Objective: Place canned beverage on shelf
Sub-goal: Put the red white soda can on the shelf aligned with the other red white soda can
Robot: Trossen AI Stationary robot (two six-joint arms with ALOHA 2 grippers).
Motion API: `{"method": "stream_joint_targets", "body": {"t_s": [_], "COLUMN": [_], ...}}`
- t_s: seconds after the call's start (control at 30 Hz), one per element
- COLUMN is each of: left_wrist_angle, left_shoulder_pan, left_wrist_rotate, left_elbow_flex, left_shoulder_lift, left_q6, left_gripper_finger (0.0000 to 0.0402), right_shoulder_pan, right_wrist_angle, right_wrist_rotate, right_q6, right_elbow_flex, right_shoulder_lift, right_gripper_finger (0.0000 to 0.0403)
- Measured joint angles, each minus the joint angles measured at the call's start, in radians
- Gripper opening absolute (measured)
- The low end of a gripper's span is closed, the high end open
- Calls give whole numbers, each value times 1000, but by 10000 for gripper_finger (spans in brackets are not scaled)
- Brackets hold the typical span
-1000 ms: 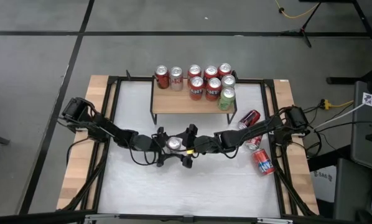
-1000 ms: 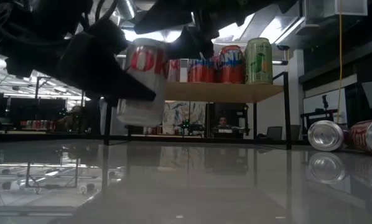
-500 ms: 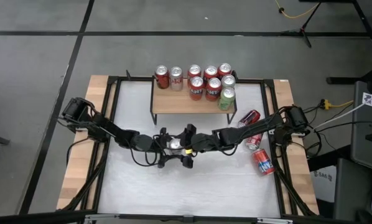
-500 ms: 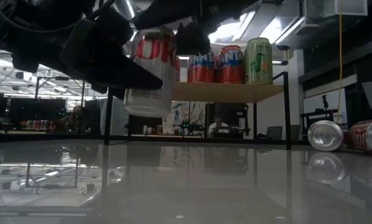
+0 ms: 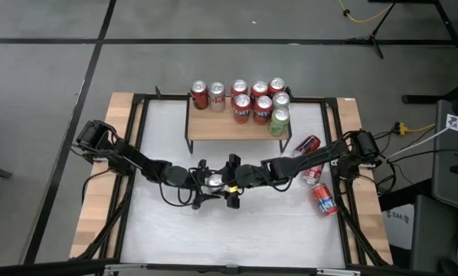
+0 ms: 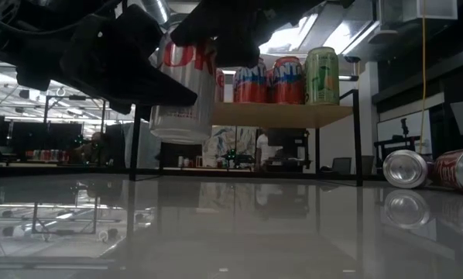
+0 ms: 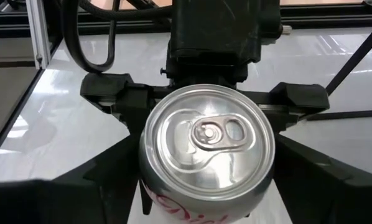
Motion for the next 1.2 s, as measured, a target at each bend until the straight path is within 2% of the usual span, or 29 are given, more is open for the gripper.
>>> {"method": "stream_joint_targets", "body": {"t_s": [0.77, 0.93, 1.07, 1.2], "left_wrist_angle": [-1, 4, 9, 10], "left_shoulder_pan": [0, 0, 2, 1], "left_wrist_rotate": [1, 8, 56, 44], "left_elbow_flex": [0, 0, 1, 2], "left_shoulder_lift": [0, -2, -3, -4], "left_q6": [-4, -3, -6, -11], "left_gripper_finger": [305, 305, 305, 305], "right_shoulder_pan": [0, 0, 0, 0], "right_wrist_angle": [5, -14, -62, -87], "right_wrist_rotate": [3, 3, 4, 3], "right_q6": [-1, 0, 9, 9], "right_elbow_flex": [0, 25, 60, 75], "right_shoulder_lift": [0, 2, 3, 3], "right_gripper_finger": [291, 290, 290, 289]}}
